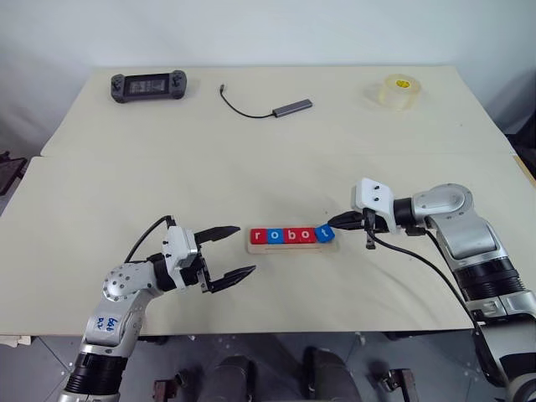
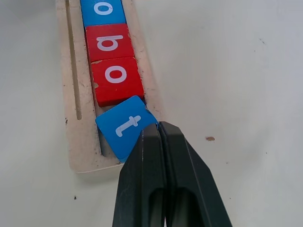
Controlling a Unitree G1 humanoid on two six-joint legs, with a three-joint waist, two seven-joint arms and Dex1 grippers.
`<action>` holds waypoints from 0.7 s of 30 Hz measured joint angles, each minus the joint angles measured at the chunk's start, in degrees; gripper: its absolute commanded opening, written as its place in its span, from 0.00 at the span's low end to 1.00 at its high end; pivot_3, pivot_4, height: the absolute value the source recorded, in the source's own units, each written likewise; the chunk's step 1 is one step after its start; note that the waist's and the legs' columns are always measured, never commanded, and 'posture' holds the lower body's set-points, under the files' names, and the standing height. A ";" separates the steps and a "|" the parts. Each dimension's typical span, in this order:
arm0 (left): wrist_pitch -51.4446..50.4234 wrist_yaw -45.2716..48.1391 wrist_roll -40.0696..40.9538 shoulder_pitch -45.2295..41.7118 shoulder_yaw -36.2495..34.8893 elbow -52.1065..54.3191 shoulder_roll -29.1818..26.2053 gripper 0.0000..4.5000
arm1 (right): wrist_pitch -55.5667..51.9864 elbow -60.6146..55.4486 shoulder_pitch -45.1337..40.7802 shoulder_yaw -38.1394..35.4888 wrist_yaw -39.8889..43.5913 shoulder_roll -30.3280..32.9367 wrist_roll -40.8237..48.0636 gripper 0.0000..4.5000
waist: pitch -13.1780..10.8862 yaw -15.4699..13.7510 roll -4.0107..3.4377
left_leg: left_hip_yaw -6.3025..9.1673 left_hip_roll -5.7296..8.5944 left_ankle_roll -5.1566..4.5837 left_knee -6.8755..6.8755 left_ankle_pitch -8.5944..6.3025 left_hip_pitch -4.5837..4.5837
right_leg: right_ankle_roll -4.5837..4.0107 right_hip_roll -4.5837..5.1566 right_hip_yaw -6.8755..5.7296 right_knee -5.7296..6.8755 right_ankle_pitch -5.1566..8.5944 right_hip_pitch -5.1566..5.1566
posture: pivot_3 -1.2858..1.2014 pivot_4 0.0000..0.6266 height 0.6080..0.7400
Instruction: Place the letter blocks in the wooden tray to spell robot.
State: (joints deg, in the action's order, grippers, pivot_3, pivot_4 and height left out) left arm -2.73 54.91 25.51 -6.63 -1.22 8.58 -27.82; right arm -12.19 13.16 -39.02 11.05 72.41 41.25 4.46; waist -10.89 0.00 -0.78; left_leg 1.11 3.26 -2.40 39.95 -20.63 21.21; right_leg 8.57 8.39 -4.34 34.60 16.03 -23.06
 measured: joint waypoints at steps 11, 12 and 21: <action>0.00 0.01 -0.05 -0.87 0.08 -0.33 0.17 1.00 | -2.56 -4.39 3.93 -0.02 0.45 1.49 0.51 0.01 | 0.00 0.02 0.00 | -0.01 -0.01 0.00 0.00 0.00 0.00 | 0.00 -0.01 0.00 0.00 0.00 0.00 | 0.52 0.24 1.00; 0.00 0.02 -0.06 -1.02 0.11 -0.35 0.21 1.00 | -3.05 -5.34 4.05 -0.02 0.63 1.29 0.93 0.01 | 0.00 0.02 0.00 | -0.01 -0.01 0.00 0.00 0.00 0.00 | 0.00 -0.01 0.00 0.00 0.00 0.00 | 0.52 0.24 1.00; -0.01 0.11 -0.07 -1.23 0.12 -0.41 0.20 1.00 | -4.38 -8.46 5.68 -0.13 0.52 1.13 2.20 0.01 | 0.00 -0.09 0.00 | 0.01 0.00 0.00 -0.01 0.00 0.00 | 0.00 0.00 -0.01 0.00 0.00 0.00 | 0.52 0.24 1.00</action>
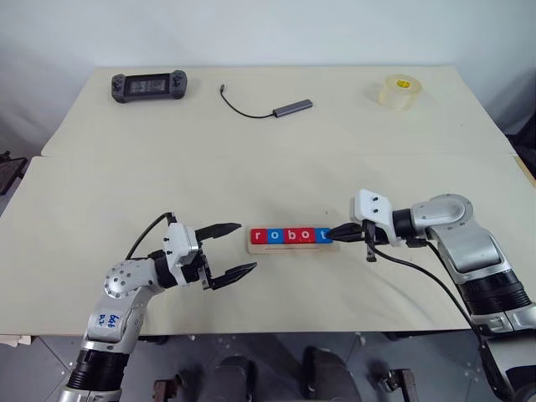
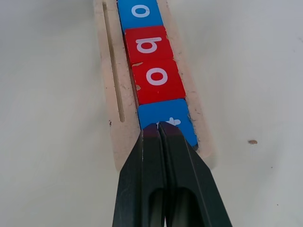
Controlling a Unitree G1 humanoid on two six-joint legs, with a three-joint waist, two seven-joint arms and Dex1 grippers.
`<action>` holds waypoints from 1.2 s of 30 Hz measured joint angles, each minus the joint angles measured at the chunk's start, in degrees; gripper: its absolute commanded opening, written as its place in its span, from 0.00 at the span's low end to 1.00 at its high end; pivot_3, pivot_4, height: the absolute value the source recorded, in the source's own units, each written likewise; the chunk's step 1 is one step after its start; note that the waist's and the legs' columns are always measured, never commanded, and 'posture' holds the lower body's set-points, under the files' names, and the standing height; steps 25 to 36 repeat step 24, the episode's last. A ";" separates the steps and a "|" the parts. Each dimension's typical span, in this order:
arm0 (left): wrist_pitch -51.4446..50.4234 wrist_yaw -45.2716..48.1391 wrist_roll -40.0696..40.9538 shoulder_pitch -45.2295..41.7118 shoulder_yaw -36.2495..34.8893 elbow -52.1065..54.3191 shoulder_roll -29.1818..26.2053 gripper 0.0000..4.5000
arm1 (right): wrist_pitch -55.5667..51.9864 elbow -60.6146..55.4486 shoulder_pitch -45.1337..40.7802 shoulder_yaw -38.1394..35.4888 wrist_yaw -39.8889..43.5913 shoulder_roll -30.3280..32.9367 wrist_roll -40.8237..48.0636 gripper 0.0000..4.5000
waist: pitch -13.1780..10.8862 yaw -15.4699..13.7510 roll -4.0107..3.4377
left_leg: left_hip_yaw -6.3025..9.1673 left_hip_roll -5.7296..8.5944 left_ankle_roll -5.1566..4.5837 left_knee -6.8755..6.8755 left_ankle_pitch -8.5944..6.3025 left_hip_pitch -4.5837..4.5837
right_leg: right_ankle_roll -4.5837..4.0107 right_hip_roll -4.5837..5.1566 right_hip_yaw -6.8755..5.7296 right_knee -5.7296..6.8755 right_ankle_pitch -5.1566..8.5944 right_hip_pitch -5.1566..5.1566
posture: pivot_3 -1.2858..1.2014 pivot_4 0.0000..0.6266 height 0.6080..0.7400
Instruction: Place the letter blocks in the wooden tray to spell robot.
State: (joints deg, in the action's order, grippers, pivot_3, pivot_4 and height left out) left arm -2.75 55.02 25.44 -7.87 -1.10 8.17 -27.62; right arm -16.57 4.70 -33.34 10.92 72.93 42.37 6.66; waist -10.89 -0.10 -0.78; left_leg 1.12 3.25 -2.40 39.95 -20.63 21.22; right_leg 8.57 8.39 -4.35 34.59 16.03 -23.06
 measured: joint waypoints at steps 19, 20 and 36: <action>0.39 3.25 0.08 3.16 -8.17 -4.51 -9.33 1.00 | 8.86 -11.37 32.51 -31.65 -0.28 4.87 19.19 0.99 | 0.00 -1.27 0.00 | -0.03 -0.03 0.02 -0.08 -0.02 -0.12 | 0.00 -0.01 0.03 -0.11 0.00 0.11 | 0.52 0.24 1.00; 0.51 3.15 0.08 2.82 -8.75 -4.89 -9.19 1.00 | 8.94 -11.36 32.96 -32.06 -1.04 4.85 19.28 0.99 | 0.00 -1.26 0.01 | -0.03 -0.03 0.02 -0.08 -0.02 -0.12 | 0.00 -0.01 0.02 -0.09 0.00 0.11 | 0.52 0.24 1.00; 0.83 1.57 0.03 0.72 -9.69 -5.04 -8.57 1.00 | 9.76 -11.34 33.06 -32.13 -4.47 2.60 19.31 0.99 | 0.00 -1.26 0.00 | -0.03 -0.03 0.02 -0.08 -0.02 -0.13 | 0.00 -0.01 0.02 -0.05 0.00 0.11 | 0.52 0.24 1.00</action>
